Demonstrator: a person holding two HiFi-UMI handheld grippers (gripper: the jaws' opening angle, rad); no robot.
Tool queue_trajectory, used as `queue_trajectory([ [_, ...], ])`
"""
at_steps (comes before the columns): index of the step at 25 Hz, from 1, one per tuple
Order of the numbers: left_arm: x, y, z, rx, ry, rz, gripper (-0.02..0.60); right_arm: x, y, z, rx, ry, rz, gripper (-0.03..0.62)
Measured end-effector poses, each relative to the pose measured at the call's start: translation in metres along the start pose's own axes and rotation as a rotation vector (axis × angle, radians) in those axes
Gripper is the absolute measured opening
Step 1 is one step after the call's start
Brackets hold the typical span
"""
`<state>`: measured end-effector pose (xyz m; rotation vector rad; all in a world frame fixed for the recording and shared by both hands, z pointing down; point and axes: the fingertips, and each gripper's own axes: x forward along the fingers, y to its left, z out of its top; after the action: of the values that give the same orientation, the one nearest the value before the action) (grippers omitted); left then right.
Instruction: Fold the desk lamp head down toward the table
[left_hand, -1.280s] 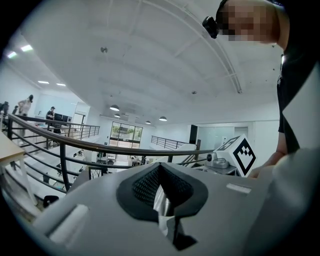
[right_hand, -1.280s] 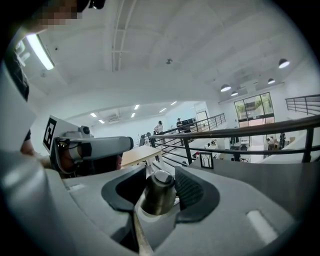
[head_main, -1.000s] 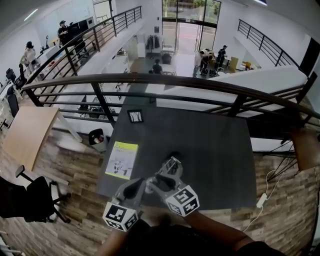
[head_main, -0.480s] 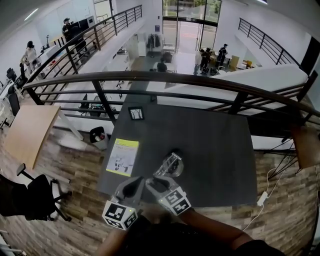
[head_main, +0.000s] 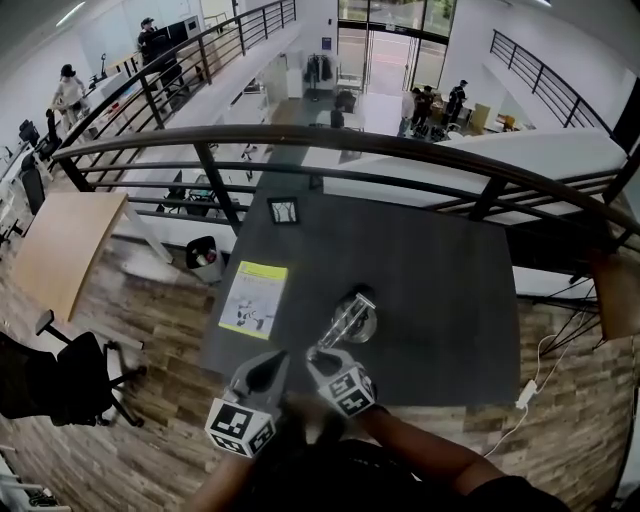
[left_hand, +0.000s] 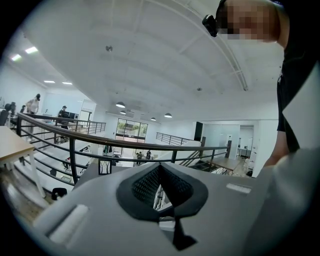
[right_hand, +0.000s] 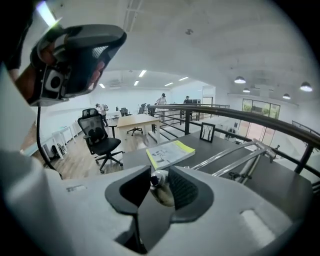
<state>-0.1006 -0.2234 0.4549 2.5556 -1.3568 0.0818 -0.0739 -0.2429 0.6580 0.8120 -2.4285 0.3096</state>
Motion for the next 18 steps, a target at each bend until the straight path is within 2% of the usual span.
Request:
queue_trajectory([
  [18,0.005,0.0,-0.021,-0.016,0.026,-0.026,0.002,0.026,-0.013,-0.031,-0.052,0.059,-0.051,0.12],
])
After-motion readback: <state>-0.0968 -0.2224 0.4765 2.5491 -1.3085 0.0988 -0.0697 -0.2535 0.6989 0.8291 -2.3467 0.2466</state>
